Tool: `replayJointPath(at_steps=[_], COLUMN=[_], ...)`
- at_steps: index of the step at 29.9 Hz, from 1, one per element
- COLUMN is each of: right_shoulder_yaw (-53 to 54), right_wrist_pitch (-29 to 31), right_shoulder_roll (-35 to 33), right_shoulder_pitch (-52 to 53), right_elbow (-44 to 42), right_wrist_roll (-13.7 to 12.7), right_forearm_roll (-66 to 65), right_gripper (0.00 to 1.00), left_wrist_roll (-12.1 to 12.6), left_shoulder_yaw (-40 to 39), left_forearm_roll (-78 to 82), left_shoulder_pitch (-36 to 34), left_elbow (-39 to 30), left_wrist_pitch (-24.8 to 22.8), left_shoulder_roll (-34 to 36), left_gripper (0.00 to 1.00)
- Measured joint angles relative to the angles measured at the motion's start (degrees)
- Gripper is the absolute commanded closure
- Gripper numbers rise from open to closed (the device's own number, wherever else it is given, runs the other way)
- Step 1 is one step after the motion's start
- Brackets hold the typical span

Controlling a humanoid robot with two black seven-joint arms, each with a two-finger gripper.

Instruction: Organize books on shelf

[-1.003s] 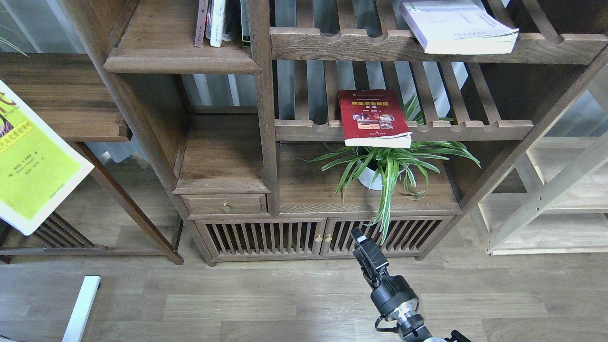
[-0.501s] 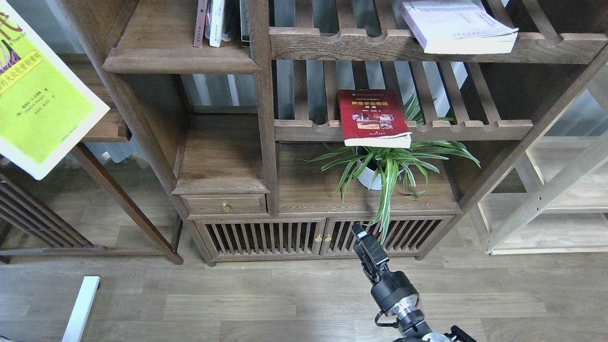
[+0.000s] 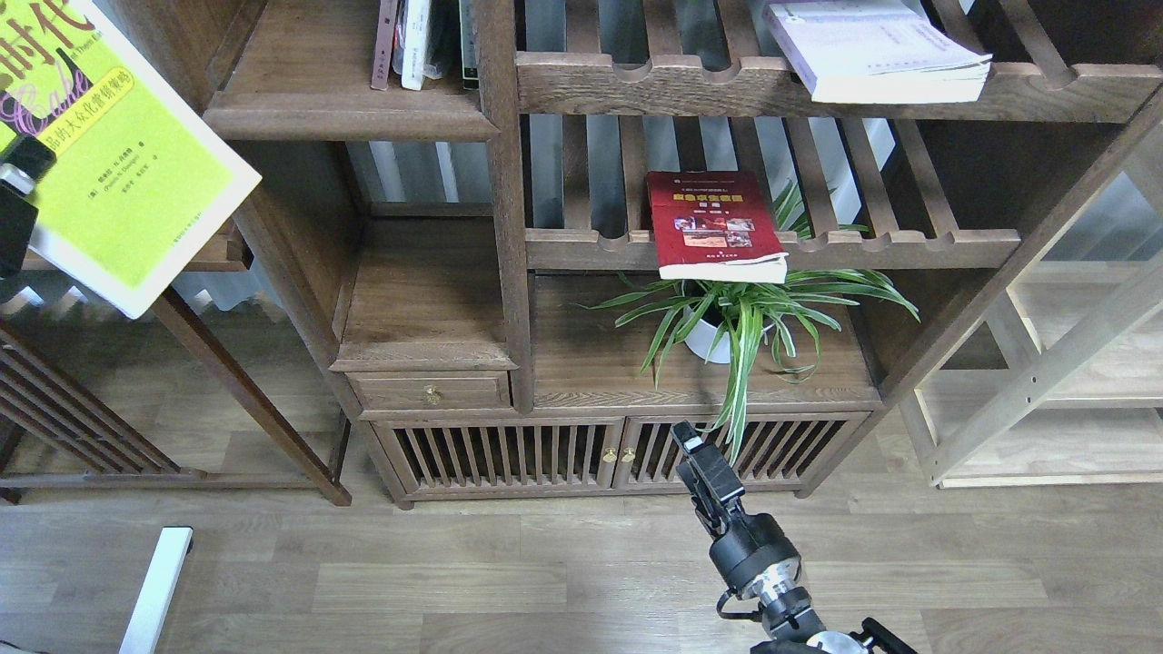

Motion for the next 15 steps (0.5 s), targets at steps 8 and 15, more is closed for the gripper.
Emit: replayJointPath(at_steps=[8, 15], right_shoulder_yaw=[0.0, 0.28], right_wrist_pitch=[0.0, 0.0], right_shoulder_roll=[0.0, 0.0], right_shoulder_pitch=[0.19, 0.27], right_elbow=[0.0, 0.05], right_wrist_roll=[0.03, 0.07], right_forearm_roll=[0.01, 0.08], right_gripper=[0.01, 0.01], left_wrist_roll=[0.0, 0.0], left_shoulder_yaw=[0.74, 0.93], left_forearm_roll=[0.28, 0.43], left_shoulder_pitch=[-1.37, -2.88], left_elbow=[0.16, 0.27], left_wrist_pitch=[0.0, 0.0], left_shoulder_roll=[0.23, 0.21], left_gripper=[1.0, 1.0])
